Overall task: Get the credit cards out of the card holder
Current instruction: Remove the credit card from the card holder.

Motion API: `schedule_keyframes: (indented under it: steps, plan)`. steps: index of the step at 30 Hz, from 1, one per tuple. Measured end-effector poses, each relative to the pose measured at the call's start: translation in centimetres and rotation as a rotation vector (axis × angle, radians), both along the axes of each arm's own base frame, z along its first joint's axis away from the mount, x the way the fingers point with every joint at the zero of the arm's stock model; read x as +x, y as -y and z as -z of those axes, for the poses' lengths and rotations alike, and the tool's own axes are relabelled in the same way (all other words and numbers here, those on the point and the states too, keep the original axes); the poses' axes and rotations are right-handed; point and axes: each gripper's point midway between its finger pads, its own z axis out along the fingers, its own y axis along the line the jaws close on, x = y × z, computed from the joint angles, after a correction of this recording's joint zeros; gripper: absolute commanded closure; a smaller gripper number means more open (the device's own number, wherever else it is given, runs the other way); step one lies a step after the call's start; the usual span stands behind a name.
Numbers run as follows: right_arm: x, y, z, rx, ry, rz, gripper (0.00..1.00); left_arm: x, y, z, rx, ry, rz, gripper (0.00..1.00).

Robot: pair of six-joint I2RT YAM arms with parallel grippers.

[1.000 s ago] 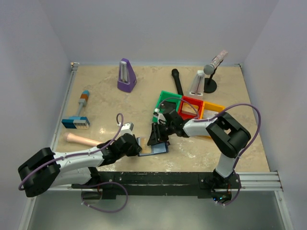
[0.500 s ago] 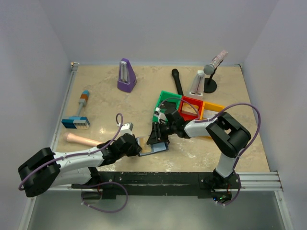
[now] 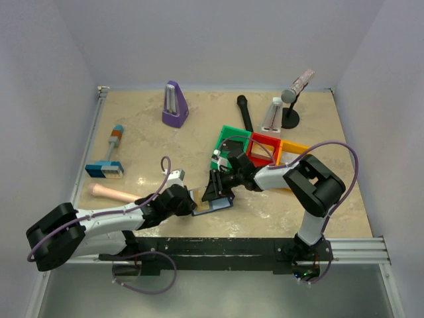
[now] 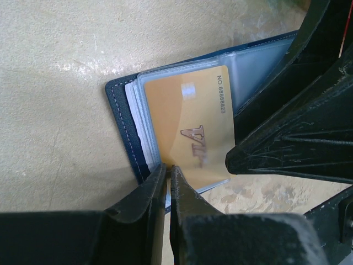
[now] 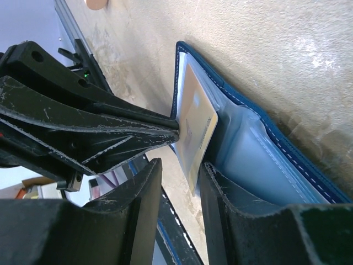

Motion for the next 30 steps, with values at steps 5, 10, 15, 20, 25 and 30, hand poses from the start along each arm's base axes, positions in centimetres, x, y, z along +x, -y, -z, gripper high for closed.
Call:
schedule_keyframes:
  steps: [5, 10, 15, 20, 25, 30]
  plan:
    - [-0.1, -0.1, -0.2, 0.006, -0.004, -0.008, 0.62, 0.1, 0.4, 0.0, -0.009, 0.004, 0.013, 0.87]
    - [0.0, -0.2, -0.2, 0.007, -0.005, -0.01, 0.62, 0.1, 1.0, -0.1, -0.024, 0.009, 0.043, 0.87]
    - [0.0, -0.3, -0.1, 0.002, -0.011, -0.013, 0.64, 0.1, 1.3, -0.1, -0.031, 0.011, 0.06, 0.85]
    - [0.0, -0.2, 0.0, -0.008, -0.01, -0.019, 0.65, 0.0, 1.4, -0.2, -0.033, 0.016, 0.066, 0.81]
    - [-0.3, 0.0, 0.2, -0.024, -0.016, -0.031, 0.65, -0.1, 1.0, -0.3, -0.035, 0.018, 0.06, 0.8]
    - [-0.6, 0.2, 0.3, -0.039, -0.024, -0.037, 0.64, -0.3, 0.5, -0.1, -0.035, 0.012, 0.044, 0.82]
